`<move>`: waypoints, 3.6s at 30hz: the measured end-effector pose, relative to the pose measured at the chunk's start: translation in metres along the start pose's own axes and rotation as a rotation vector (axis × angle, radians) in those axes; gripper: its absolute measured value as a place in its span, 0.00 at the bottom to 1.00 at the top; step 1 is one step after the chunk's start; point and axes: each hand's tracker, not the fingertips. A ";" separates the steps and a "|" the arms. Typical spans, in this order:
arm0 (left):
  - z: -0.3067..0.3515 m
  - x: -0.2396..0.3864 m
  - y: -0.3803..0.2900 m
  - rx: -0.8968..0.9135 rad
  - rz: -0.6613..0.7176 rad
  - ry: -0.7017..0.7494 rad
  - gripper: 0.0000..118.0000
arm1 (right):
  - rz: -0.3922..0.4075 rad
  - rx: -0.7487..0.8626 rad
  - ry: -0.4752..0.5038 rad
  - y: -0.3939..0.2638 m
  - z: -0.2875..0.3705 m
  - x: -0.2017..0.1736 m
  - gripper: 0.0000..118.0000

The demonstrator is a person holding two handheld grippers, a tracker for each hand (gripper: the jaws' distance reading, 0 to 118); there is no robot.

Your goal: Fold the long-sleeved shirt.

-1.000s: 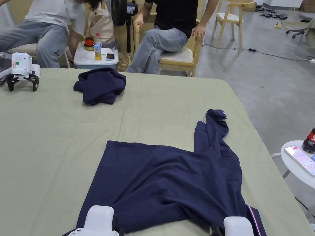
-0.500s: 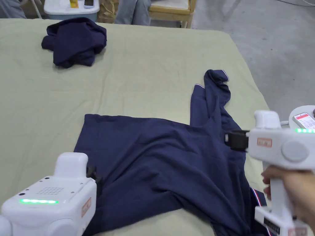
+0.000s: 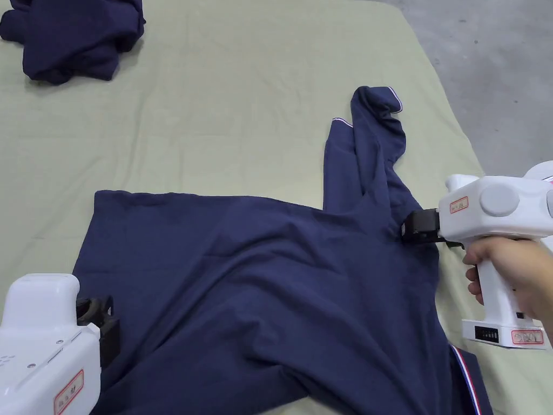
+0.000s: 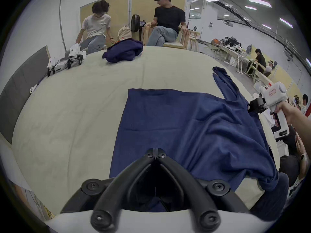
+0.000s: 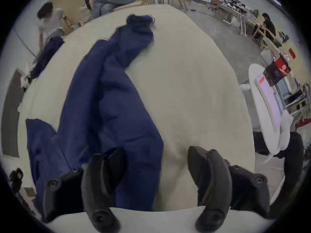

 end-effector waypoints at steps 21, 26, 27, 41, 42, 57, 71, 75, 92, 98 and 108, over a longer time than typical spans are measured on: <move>-0.199 -0.082 0.129 -0.163 0.047 -0.047 0.83 | 0.055 0.046 -0.027 0.002 0.008 -0.004 0.01; -0.208 -0.082 0.129 -0.163 -0.046 -0.033 0.61 | 0.052 0.049 -0.020 -0.001 0.012 -0.007 0.01; -0.205 -0.084 0.128 -0.153 -0.050 -0.031 0.42 | 0.059 0.051 -0.030 0.000 0.012 -0.008 0.01; -0.074 -0.050 0.159 0.006 -0.059 -0.032 0.04 | 0.035 0.262 -0.014 0.005 0.114 -0.013 0.01; -0.063 -0.051 0.164 0.026 -0.053 -0.032 0.04 | 0.049 0.288 -0.012 0.007 0.126 -0.016 0.01; 0.208 -0.052 0.287 0.488 -0.039 0.047 0.04 | 0.115 0.786 -0.035 0.036 0.438 -0.059 0.01; 0.432 -0.025 0.376 0.808 0.005 0.062 0.04 | 0.094 1.158 -0.071 0.039 0.700 -0.090 0.01; 0.481 -0.025 0.394 0.875 -0.002 0.078 0.04 | 0.096 1.222 -0.103 0.043 0.757 -0.095 0.01; 0.512 -0.037 0.498 0.978 -0.012 0.140 0.04 | 0.176 1.343 -0.152 0.120 0.839 -0.139 0.01; 0.479 -0.034 0.535 0.998 -0.032 0.171 0.04 | 0.205 1.356 -0.162 0.152 0.825 -0.157 0.01; 0.407 -0.035 0.581 0.987 -0.017 0.182 0.04 | 0.234 1.379 -0.169 0.256 0.786 -0.156 0.01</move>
